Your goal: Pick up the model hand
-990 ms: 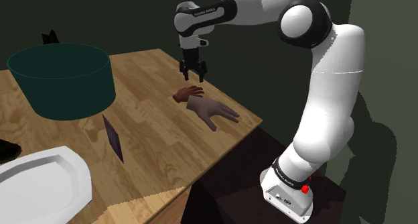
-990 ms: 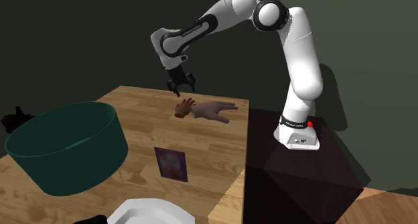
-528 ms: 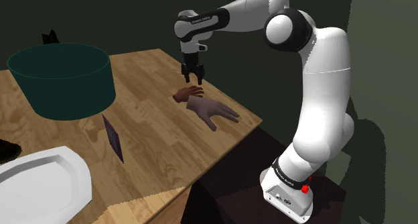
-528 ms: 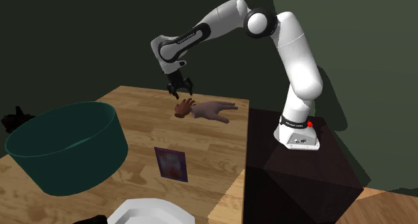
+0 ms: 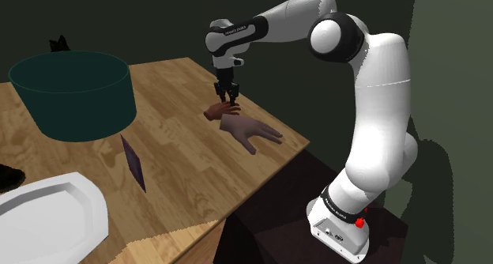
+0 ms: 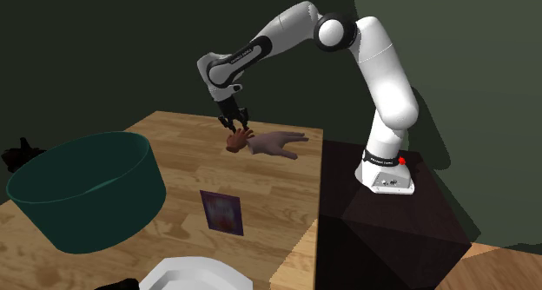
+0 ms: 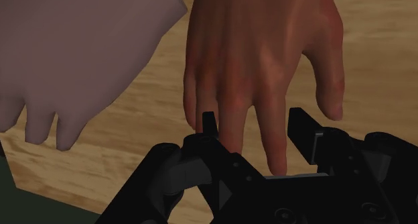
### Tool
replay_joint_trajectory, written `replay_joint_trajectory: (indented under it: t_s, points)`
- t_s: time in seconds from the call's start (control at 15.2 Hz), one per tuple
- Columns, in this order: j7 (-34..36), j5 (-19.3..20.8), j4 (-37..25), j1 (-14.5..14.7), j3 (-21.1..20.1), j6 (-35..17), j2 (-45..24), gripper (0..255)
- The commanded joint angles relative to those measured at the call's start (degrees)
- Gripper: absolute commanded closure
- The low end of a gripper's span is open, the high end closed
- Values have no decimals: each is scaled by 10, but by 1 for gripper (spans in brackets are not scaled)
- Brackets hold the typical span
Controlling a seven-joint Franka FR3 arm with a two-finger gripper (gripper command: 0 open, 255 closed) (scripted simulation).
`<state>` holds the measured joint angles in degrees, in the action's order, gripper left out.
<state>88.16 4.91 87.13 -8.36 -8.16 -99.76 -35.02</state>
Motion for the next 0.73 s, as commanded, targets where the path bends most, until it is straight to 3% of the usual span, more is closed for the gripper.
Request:
replay_joint_trajectory:
  t_s: [0.0,0.66]
  points:
    - [0,0,0,0,0,0,0,255]
    - [-1,-2,-11,0,-1,24,13,255]
